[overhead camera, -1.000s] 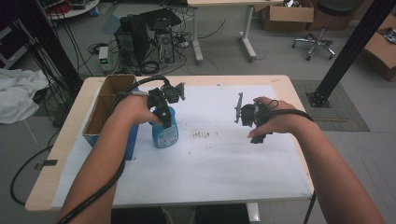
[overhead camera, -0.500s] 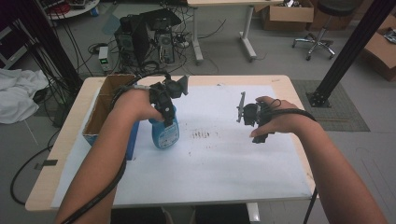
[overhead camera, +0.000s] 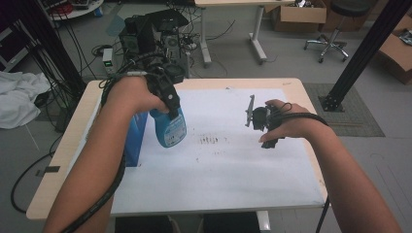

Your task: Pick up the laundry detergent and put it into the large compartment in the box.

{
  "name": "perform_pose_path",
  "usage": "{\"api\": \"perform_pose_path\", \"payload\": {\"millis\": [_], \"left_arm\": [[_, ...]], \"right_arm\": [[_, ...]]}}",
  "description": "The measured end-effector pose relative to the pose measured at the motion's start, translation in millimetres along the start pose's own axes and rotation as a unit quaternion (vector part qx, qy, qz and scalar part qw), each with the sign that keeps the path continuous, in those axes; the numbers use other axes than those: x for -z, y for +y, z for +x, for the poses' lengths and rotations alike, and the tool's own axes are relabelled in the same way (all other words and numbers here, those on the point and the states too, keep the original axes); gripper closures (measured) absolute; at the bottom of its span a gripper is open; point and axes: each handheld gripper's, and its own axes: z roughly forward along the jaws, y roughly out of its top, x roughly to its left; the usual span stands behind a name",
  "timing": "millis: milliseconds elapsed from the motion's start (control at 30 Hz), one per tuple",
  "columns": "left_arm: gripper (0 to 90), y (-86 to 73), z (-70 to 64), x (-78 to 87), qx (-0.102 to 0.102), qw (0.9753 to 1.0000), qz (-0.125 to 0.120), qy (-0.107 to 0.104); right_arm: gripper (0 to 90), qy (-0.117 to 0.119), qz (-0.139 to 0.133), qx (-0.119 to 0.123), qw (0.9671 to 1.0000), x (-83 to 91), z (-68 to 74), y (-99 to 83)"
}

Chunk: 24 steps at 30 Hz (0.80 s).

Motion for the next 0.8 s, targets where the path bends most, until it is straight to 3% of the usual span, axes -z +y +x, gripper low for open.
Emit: {"api": "perform_pose_path", "payload": {"millis": [33, 100, 133, 167, 233, 300, 333, 533, 800], "left_arm": [[38.5, 0.0, 0.0, 0.0, 0.000, 1.0000, 0.000, 0.000], [38.5, -3.0, 3.4, 12.1, 0.029, 0.9996, -0.005, -0.002], [38.5, -3.0, 3.4, 12.1, 0.029, 0.9996, -0.005, -0.002], [38.5, -5.6, 4.6, 19.8, 0.046, 0.9988, -0.013, 0.005], [38.5, -7.0, 6.1, 23.5, 0.051, 0.9986, -0.013, 0.009], [38.5, -11.7, 9.7, 31.2, 0.077, 0.9968, -0.018, 0.011], [38.5, -11.7, 9.7, 31.2, 0.077, 0.9968, -0.018, 0.011], [38.4, -21.9, 19.8, 52.4, 0.125, 0.9921, -0.003, 0.008], [38.4, -33.0, 28.7, 72.0, 0.155, 0.9879, -0.004, 0.006]], "right_arm": [[15.9, 0.000, 0.000, 0.000, 1.0000, 0.0, 0.0, 0.0], [16.0, 0.000, -0.002, 0.000, 1.0000, 0.4, 0.1, 0.4], [16.0, 0.000, -0.002, 0.000, 1.0000, 0.4, 0.1, 0.4], [15.9, -0.001, 0.000, 0.000, 1.0000, 0.7, -0.2, 0.4], [16.0, 0.000, -0.001, -0.001, 1.0000, 0.7, -0.2, 0.2], [16.0, -0.002, -0.003, 0.002, 1.0000, 2.1, 0.4, 1.0], [15.9, -0.002, -0.004, 0.002, 1.0000, 2.8, 0.6, 1.6], [15.9, -0.005, -0.004, 0.005, 1.0000, 6.5, 1.9, 4.4], [15.9, -0.005, -0.006, 0.005, 1.0000, 6.5, 1.2, 5.3]]}}
